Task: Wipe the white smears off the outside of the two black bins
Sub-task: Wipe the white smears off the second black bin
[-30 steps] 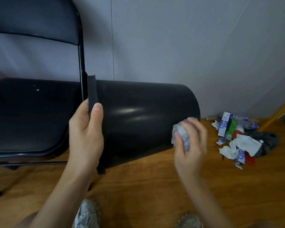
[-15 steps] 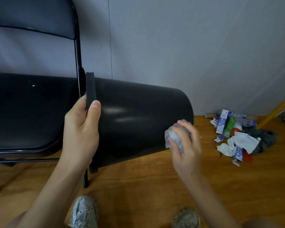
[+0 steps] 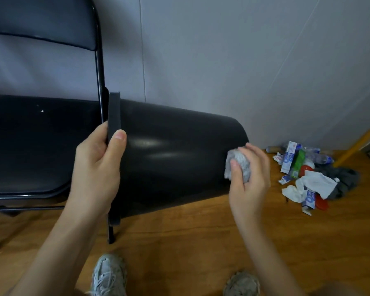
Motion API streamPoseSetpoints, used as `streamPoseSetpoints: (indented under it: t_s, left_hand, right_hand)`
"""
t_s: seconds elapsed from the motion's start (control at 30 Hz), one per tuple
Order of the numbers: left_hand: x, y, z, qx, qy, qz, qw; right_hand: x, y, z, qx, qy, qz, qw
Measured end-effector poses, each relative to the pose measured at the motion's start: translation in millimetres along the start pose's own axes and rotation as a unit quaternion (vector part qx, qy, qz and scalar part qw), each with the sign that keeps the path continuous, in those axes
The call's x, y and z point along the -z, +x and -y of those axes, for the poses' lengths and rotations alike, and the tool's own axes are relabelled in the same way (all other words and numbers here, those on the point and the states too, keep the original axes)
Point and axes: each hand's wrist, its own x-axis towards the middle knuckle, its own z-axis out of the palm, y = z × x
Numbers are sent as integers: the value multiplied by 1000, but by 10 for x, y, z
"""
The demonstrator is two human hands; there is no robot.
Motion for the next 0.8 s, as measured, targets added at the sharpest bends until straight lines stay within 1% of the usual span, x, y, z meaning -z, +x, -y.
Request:
streamPoseSetpoints:
  t_s: [0.07,0.13,0.23,0.3,0.47,0.57,0.7,0.8]
  left_hand:
    - [-12,-19,-7,2,0,4,1000]
    - [-28,-31,8,8,4,5,1000]
    - [-36,-30,15,24,5,6,1000]
    - [-20,2,-17,34,-17,-8,999]
    - [37,34,-69,21,-25,-12,999]
    - [-1,4,-63,17,-20,-14,1000]
    - [6,20,-24,20,-7,-17,1000]
    - [41,35,-32,24,-10,-10,1000]
  right_hand:
    - [-6,12,5,-22,0,0,1000]
    - [-8,-202,-24,-17,2,9,1000]
    - [16,-525,-70,28,11,34,999]
    - [39,-420,-63,52,14,30,998]
    - [36,106,85,1,6,4,1000]
    - [19,-71,34,1,3,10,1000]
    - [7,-592,-69,46,1,39,998]
    - [13,-531,-71,67,0,37,997]
